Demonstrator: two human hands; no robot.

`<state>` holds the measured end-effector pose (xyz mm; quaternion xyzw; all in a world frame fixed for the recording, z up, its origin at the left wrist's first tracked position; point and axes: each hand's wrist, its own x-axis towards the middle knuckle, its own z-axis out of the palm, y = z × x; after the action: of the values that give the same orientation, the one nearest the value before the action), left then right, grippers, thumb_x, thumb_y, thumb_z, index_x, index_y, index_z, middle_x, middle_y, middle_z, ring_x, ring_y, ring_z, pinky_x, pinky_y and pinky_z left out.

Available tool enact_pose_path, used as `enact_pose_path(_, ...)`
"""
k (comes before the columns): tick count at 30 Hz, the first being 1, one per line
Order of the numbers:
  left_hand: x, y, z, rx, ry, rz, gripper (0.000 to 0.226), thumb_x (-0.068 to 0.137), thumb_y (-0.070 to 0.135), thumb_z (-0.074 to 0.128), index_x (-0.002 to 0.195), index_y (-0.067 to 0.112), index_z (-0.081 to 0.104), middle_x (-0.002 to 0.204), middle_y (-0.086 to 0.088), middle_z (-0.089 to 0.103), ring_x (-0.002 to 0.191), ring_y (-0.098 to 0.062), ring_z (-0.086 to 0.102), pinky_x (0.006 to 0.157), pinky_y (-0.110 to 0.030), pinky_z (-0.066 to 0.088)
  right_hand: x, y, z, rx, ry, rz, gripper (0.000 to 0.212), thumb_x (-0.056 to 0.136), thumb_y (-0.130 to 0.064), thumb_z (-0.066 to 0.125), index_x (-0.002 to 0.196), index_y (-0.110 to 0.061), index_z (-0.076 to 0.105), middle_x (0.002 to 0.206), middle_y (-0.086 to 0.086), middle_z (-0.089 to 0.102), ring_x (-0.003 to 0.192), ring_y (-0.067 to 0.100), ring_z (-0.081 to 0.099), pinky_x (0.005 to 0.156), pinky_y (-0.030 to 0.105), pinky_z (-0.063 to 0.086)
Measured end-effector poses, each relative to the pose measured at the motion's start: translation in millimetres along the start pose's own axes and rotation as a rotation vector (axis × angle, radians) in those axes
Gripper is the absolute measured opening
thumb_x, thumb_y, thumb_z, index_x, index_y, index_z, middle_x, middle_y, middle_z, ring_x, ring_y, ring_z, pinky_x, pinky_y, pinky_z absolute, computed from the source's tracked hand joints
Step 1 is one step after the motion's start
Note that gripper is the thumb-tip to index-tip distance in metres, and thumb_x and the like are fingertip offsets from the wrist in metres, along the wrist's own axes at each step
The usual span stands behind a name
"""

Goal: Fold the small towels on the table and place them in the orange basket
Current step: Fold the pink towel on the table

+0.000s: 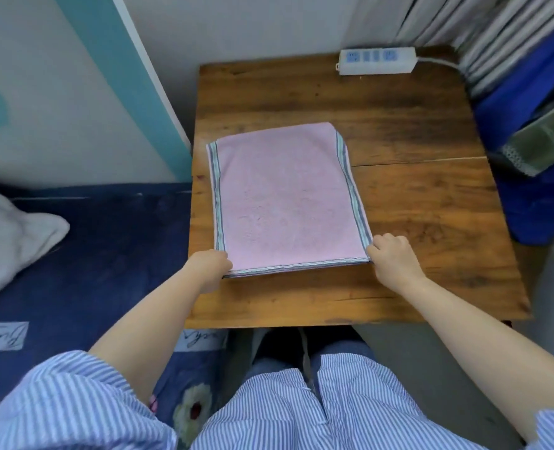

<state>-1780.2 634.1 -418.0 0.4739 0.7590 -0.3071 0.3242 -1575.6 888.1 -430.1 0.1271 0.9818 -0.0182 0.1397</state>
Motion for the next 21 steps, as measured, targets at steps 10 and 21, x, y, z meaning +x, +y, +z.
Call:
enact_pose_path(10,12.7,13.6,48.3,-0.194,-0.021,0.036,0.024,0.087,0.003,0.043,0.104,0.011,0.057,0.112,-0.007,0.05,0.097,-0.022,0.05,0.071,-0.03,0.041,-10.0,-8.3,32.6,-0.013,-0.199,0.012,0.031,0.048,-0.006,0.085,0.07,-0.005,0.063,0.073,0.011,0.061,0.064,0.029,0.058,0.054,0.029,0.033)
enact_pose_path(21,31.8,-15.3,7.8,-0.394,-0.064,0.112,0.032,0.087,0.011,0.043,0.06,0.022,0.029,0.065,0.005,0.035,0.065,-0.017,0.037,0.05,-0.022,0.023,40.8,7.5,-5.9,0.338,-0.182,0.264,0.031,0.094,-0.026,0.044,0.07,-0.01,0.052,0.07,0.002,0.05,0.075,0.022,0.049,0.07,0.03,0.033)
